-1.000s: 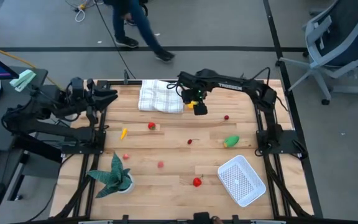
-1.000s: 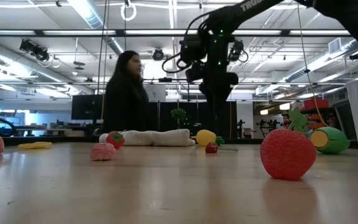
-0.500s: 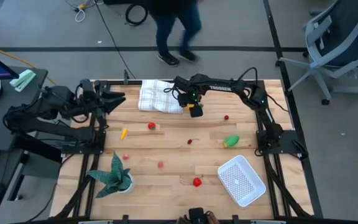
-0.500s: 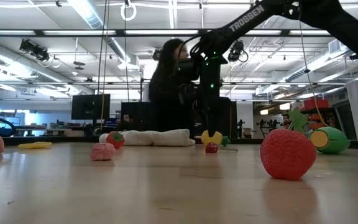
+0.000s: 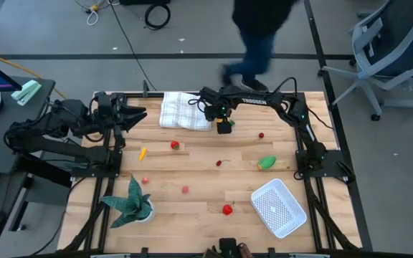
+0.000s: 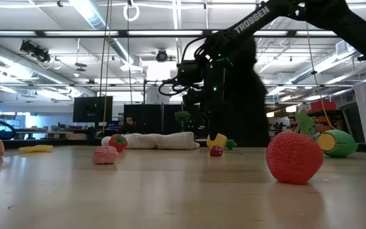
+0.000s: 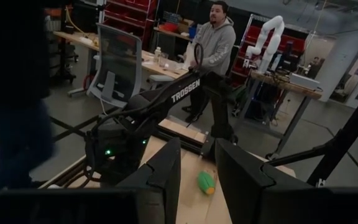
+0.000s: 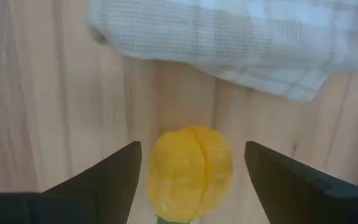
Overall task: Pick and placing Produce into tupperware
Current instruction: Put the pineapple into the white bin
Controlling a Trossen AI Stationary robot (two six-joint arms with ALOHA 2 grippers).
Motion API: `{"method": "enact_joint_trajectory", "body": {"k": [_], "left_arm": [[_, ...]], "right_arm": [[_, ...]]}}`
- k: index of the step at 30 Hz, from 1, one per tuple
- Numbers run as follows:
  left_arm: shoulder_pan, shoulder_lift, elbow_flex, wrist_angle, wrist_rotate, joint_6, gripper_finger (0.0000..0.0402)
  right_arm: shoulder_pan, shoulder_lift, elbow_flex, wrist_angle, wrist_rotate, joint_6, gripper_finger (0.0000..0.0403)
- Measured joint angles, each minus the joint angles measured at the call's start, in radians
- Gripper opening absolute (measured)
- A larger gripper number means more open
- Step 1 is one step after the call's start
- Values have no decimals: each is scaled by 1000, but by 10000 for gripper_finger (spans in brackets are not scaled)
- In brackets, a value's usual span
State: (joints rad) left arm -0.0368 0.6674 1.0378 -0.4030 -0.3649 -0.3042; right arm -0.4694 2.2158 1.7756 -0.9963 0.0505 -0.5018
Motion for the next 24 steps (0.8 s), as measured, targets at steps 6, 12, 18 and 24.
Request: {"method": "enact_joint_trajectory", "body": {"k": [6,12,18,24], "left_arm": [[0,0,0,-1,0,0,107],[0,0,0,-1,0,0,107],[0,0,0,-2,0,0,107],[0,0,0,-8,0,0,107]], "right_arm": [[0,0,0,0,19,56,295],[-6,-1,0,-1,53,69,295],[-6,-2,0,-6,53,92,295],[-6,-2,0,-36,53,183,295]]}}
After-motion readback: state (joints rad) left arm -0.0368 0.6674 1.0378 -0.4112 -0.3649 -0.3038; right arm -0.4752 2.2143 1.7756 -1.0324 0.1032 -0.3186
